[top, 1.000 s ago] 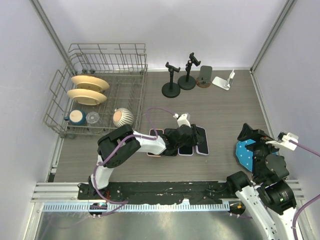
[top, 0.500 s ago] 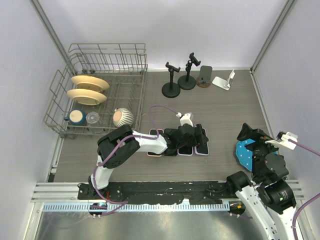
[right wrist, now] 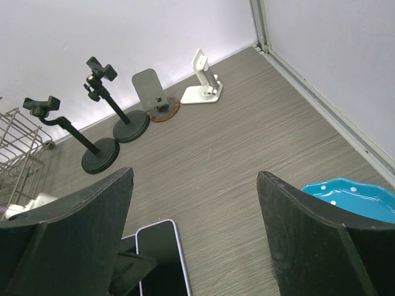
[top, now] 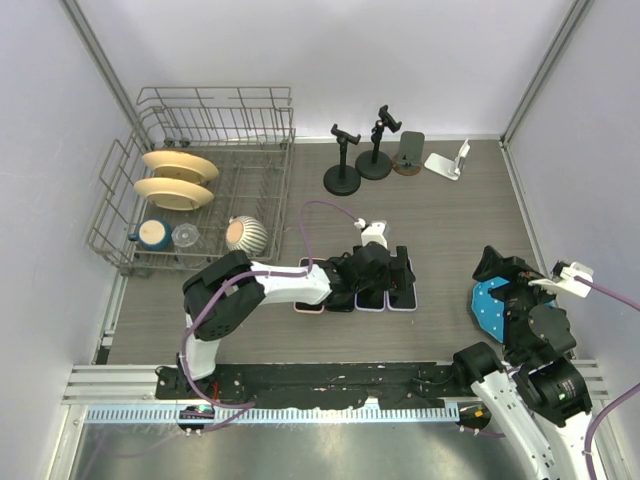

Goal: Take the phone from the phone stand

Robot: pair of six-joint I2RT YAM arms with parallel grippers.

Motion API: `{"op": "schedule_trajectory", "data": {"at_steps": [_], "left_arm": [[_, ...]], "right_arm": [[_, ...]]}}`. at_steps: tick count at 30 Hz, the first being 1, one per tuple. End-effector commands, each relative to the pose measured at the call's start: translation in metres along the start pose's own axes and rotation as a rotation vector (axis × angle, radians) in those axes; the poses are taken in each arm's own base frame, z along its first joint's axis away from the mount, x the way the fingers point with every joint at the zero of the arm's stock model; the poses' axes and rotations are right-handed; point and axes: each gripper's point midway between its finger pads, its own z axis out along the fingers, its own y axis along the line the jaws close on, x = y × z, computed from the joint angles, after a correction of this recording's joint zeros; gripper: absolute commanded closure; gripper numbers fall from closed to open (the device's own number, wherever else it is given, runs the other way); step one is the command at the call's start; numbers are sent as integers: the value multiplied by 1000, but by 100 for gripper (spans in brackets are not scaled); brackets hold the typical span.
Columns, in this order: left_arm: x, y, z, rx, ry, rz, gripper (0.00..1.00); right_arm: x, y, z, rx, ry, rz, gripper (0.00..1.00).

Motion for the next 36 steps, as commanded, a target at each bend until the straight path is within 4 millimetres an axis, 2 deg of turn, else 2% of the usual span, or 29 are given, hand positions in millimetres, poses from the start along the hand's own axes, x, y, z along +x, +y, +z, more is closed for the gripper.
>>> {"op": "schedule_trajectory", "data": {"at_steps": [1, 5, 8, 9, 12, 13, 15, 16, 18, 19, 20, 21, 22, 24, 25, 26, 28, 29, 31, 32, 34, 36], "left_arm": [[-42, -29, -27, 45, -99, 58, 7], [-58, -36, -46, 58, -133, 95, 5], [-83, -35, -71, 47, -181, 122, 1], [-96, -38, -88, 54, -203, 119, 0], [-118, -17, -115, 6, -244, 135, 0], [-134, -13, -135, 2, -282, 132, 0], [-142, 4, -158, -50, -291, 168, 0], [-160, 9, -182, -60, -342, 159, 0], [-163, 28, -204, -114, -332, 196, 0], [-178, 32, -229, -118, -380, 192, 0], [-175, 44, -240, -156, -359, 209, 0], [-182, 50, -255, -180, -382, 240, 0], [-193, 57, -279, -208, -436, 242, 0], [-197, 72, -304, -281, -464, 299, 0], [-204, 77, -325, -303, -517, 299, 0], [-205, 81, -333, -315, -528, 319, 0], [-205, 88, -344, -339, -548, 389, 0], [-209, 89, -353, -339, -584, 409, 0], [-206, 110, -357, -443, -578, 475, 0], [-205, 118, -359, -489, -575, 488, 0], [-205, 133, -362, -578, -566, 536, 0], [-204, 148, -366, -663, -567, 550, 0]], "right_arm": [[-4, 6, 4, -11, -5, 5, 14], [0, 10, 5, -24, 15, 3, 14], [9, 24, 9, -73, 71, -12, 14], [17, 32, 13, -91, 119, -32, 14], [33, 49, 20, -126, 216, -44, 14], [52, 59, 26, -146, 303, -77, 14], [65, 69, 31, -162, 375, -91, 13], [86, 74, 38, -158, 457, -129, 13], [103, 79, 46, -154, 521, -161, 12], [120, 84, 53, -156, 573, -187, 12], [130, 85, 57, -158, 603, -212, 12], [135, 89, 64, -159, 609, -219, 12], [154, 89, 70, -146, 664, -247, 12], [163, 97, 80, -164, 679, -262, 12], [171, 99, 84, -162, 697, -273, 12], [183, 99, 90, -149, 724, -295, 12], [194, 103, 99, -146, 728, -319, 12], [208, 99, 105, -116, 754, -353, 12], [215, 108, 112, -116, 764, -384, 12], [230, 104, 115, -89, 797, -421, 11], [238, 115, 118, -103, 808, -452, 11], [255, 114, 119, -84, 842, -496, 11]]}}
